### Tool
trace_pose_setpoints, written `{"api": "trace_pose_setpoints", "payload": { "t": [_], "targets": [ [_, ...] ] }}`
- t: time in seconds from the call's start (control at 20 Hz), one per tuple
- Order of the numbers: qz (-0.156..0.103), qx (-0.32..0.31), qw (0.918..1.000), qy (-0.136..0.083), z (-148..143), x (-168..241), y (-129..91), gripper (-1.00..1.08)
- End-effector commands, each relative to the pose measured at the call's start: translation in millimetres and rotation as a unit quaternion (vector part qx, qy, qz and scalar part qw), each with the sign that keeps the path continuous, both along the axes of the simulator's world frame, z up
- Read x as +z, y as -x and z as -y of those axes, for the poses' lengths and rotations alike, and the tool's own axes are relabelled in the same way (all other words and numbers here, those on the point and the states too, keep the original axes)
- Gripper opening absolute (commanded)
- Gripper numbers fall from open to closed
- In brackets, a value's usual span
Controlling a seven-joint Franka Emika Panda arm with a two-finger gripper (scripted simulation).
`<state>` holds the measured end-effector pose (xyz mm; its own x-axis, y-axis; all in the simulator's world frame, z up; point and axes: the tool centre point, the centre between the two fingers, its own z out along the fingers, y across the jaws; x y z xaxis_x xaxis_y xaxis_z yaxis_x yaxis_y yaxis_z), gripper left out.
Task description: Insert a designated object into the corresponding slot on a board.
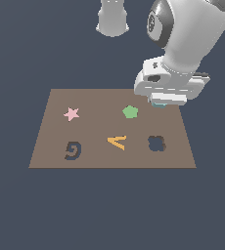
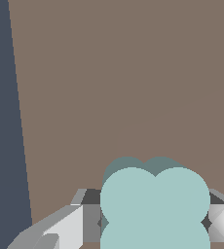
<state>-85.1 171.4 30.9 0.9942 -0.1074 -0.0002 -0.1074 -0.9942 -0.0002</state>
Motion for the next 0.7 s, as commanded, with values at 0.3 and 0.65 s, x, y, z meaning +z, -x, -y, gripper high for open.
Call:
{"api": "trace_pose_setpoints", "payload": {
  "t": [0.3, 0.65],
  "targets": [
    [0.0, -0.086, 0.9963, 0.0, -11, 2, -19, -1.0],
    [0.0, -0.2, 0.9798, -0.001, -19, 3, -46, -1.0]
  ]
}}
